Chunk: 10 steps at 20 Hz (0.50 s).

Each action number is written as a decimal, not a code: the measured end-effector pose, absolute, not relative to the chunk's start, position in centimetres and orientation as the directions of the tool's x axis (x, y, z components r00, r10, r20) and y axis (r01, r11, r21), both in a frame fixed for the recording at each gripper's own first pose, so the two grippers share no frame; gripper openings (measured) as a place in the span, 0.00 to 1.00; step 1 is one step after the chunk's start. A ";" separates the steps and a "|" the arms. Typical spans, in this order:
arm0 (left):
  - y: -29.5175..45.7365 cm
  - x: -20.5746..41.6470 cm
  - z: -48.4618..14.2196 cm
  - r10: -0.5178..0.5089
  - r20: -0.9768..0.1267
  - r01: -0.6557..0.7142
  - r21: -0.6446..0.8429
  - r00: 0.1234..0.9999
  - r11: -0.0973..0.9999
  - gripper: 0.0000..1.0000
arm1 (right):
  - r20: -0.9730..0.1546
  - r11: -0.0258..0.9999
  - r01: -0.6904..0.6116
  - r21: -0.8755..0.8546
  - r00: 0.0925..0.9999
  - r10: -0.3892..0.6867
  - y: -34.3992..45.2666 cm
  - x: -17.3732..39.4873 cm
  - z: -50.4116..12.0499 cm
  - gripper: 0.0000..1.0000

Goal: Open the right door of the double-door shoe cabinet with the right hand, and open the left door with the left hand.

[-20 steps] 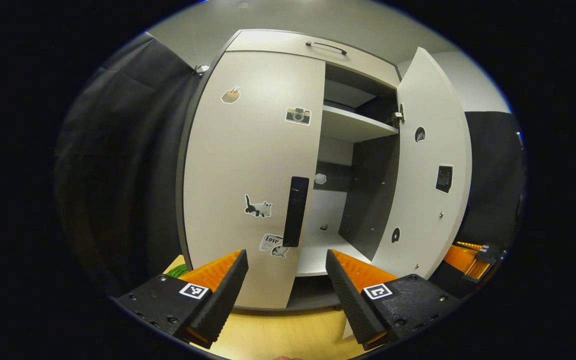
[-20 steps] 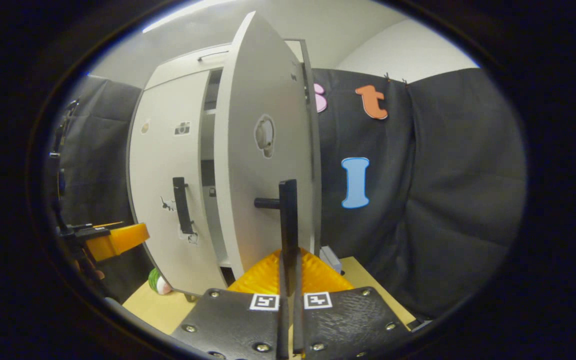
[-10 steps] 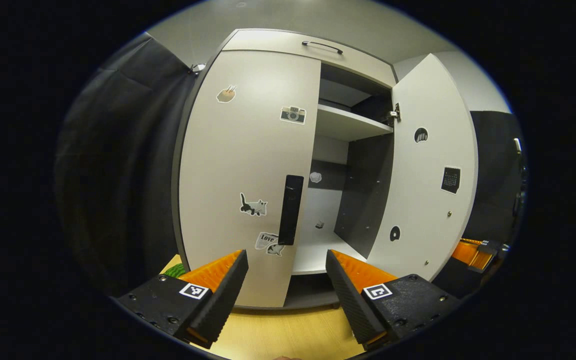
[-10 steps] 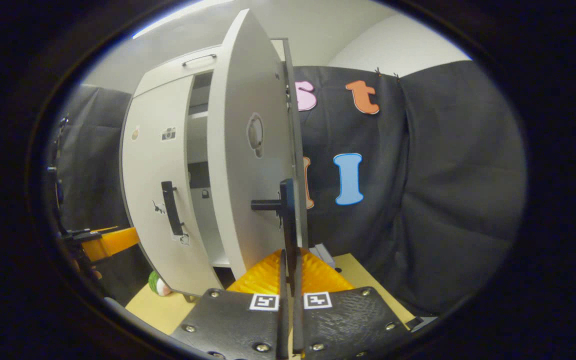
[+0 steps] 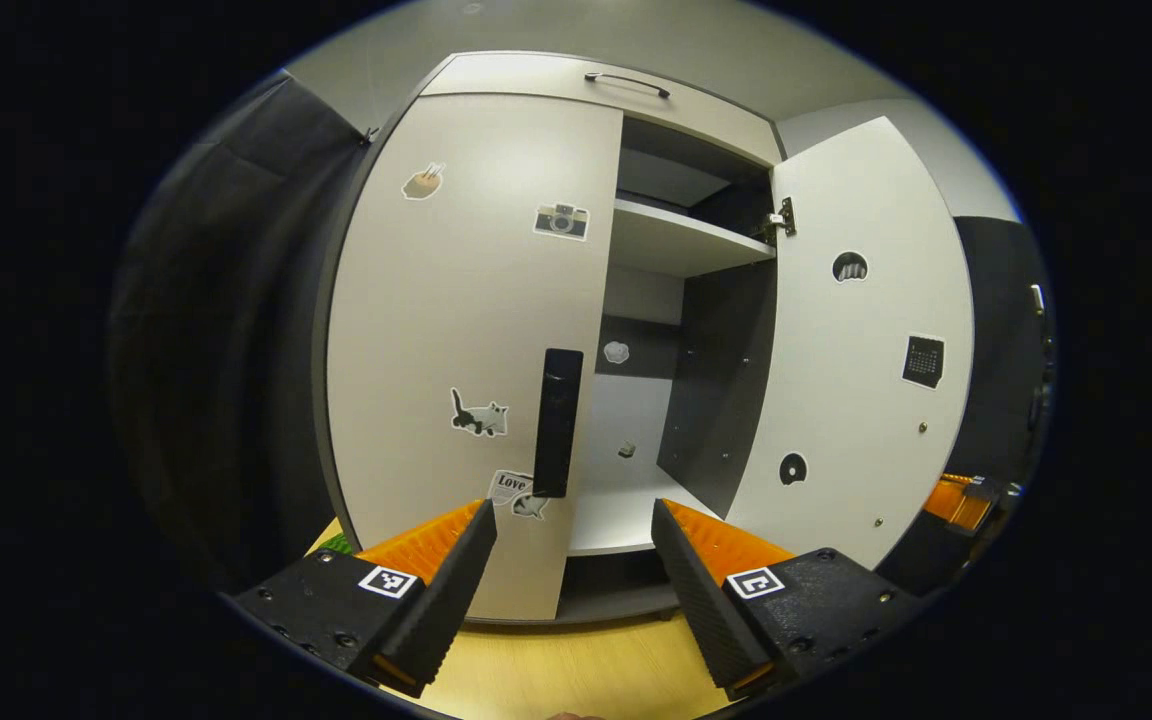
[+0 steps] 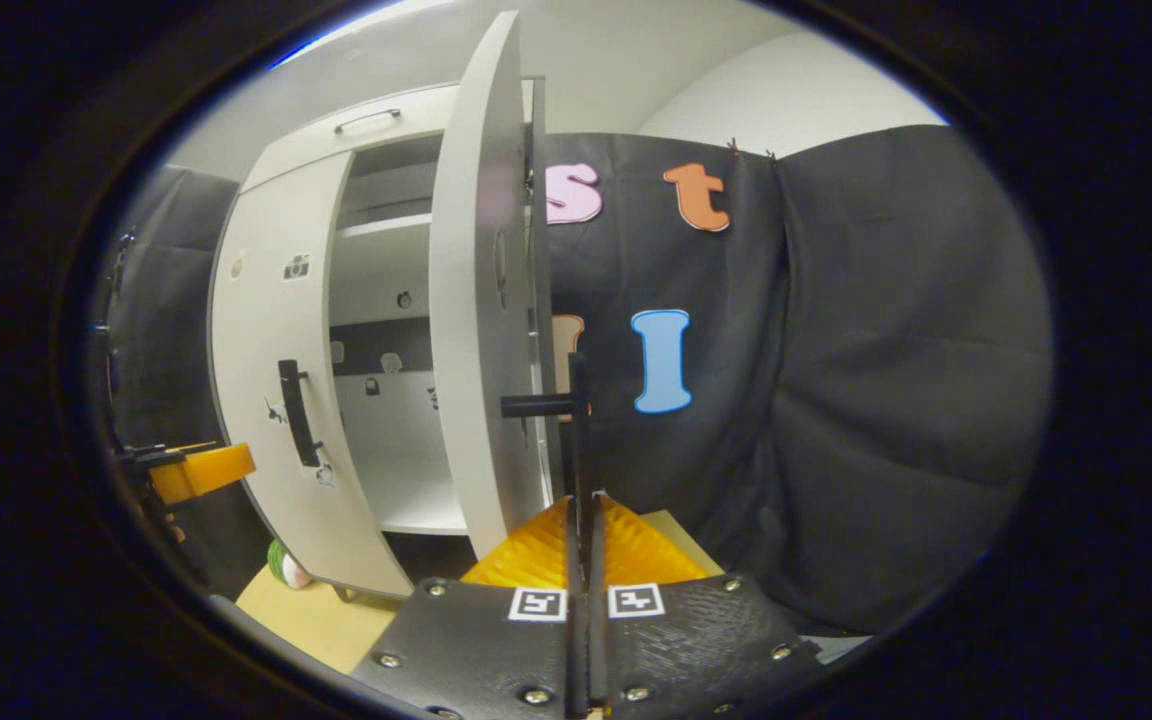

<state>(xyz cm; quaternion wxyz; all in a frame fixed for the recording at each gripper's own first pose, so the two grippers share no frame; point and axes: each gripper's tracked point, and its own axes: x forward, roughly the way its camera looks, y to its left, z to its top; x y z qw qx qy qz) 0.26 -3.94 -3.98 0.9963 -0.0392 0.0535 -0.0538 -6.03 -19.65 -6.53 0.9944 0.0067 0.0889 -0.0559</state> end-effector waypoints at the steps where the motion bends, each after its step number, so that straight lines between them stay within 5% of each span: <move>1: -4.1 0.7 -4.0 -0.114 -0.104 0.106 -0.079 0.988 0.991 0.94 | -0.178 0.991 0.133 -0.011 0.975 -0.133 -20.4 -6.3 -6.5 0.01; 10: -2.8 5.9 -3.3 -0.072 -0.084 0.071 -0.019 0.994 0.997 0.96 | -0.154 0.976 0.211 -0.053 0.964 -0.216 -23.6 -8.9 -5.7 0.01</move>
